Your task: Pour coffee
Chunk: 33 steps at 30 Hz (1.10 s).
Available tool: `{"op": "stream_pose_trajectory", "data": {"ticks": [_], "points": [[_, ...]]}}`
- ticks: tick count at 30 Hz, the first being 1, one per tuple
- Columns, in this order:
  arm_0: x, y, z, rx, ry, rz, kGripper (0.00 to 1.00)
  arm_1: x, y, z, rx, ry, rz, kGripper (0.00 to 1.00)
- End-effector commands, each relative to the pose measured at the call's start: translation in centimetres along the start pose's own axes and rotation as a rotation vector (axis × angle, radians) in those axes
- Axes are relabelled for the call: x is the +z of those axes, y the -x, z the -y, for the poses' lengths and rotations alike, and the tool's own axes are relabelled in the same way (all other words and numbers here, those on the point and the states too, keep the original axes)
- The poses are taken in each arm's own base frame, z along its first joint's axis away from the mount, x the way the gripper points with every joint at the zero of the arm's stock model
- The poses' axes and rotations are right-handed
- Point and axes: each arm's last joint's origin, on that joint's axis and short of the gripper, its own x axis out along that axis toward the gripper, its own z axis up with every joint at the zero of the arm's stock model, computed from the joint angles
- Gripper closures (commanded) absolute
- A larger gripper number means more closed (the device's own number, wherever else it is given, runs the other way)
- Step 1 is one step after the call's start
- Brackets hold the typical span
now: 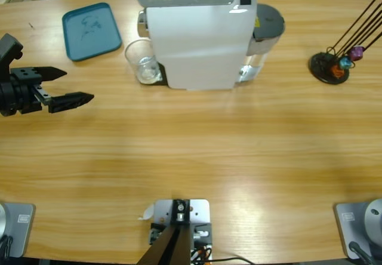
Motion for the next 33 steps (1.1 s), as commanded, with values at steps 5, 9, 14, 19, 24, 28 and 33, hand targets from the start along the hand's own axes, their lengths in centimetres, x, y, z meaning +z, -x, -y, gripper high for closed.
{"op": "stream_pose_trajectory", "data": {"ticks": [5, 9, 14, 19, 24, 28, 33], "points": [[-0.8, -0.6, 0.1, 0.006, 0.010, -0.045, 0.000, -0.6, 0.9, -0.6, 0.024, 0.012, -0.024, 0.000], [-0.8, -0.6, 0.1, 0.005, 0.012, -0.047, 0.000, -3.3, 4.4, -1.0, 0.092, 0.100, -0.010, 0.000], [-0.7, -1.1, 0.0, 0.004, 0.013, -0.061, 0.000, -7.6, 6.7, -0.7, 0.124, 0.120, 0.059, 0.000], [-0.9, -1.1, 0.3, -0.012, 0.010, -0.067, 0.000, -12.7, 8.2, -0.1, 0.125, 0.119, 0.073, 0.000], [-0.9, -1.3, 0.8, -0.034, -0.013, -0.072, 0.000, -17.5, 8.2, 0.6, 0.156, 0.138, 0.133, 0.000], [-1.3, 0.1, 0.9, -0.032, -0.018, -0.033, 0.000, -20.2, 6.9, 1.1, 0.175, 0.146, 0.131, 0.000], [-1.5, 0.5, 1.2, -0.058, -0.021, -0.024, 0.000, -22.1, 6.8, 1.5, 0.162, 0.165, 0.137, 0.000]]}}
